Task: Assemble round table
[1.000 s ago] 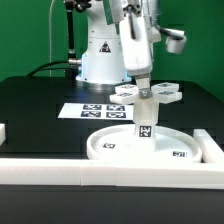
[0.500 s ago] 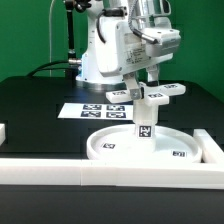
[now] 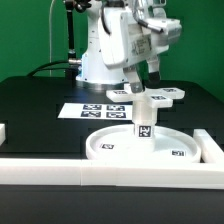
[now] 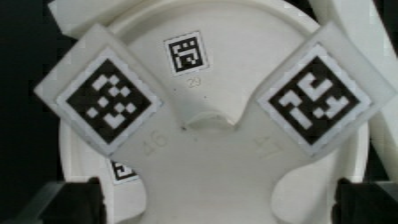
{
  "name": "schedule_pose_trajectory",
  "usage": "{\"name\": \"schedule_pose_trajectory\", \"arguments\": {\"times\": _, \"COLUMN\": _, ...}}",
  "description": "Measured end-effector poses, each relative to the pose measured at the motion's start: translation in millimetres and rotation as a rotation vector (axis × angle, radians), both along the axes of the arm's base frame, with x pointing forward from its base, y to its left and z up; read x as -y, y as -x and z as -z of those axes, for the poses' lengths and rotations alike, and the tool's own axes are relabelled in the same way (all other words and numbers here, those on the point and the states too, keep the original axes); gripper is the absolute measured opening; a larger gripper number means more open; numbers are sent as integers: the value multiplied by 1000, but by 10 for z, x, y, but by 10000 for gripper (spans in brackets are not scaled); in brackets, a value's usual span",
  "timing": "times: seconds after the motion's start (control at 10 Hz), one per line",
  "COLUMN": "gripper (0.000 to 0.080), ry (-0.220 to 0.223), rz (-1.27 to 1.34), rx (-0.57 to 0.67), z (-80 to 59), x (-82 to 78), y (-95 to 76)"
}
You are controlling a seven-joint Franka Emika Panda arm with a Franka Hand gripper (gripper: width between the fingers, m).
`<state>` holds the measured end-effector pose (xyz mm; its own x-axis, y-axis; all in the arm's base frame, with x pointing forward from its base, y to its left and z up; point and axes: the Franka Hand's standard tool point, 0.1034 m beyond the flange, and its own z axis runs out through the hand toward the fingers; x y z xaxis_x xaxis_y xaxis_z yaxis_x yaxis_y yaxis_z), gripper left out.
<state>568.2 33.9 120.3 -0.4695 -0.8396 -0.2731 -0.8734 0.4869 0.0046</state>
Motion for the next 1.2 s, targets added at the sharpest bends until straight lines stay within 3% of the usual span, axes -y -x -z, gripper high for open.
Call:
{"name": "schedule_pose_trajectory", "arguments": {"times": 0.5, "gripper": 649, "ry": 19, "rz": -142, "rx": 39, "z": -26, "x": -32, "y": -11}}
{"name": "schedule_pose_trajectory", "arguments": {"times": 0.8, "gripper": 649, "ry": 65, "rz": -549, "rx": 75, "z": -123, "x": -287, "y": -47}}
{"name": "schedule_pose_trajectory", "arguments": {"times": 1.2, "gripper": 649, "ry": 94, "rz": -843, "rx": 140, "z": -113, "x": -300, "y": -46}}
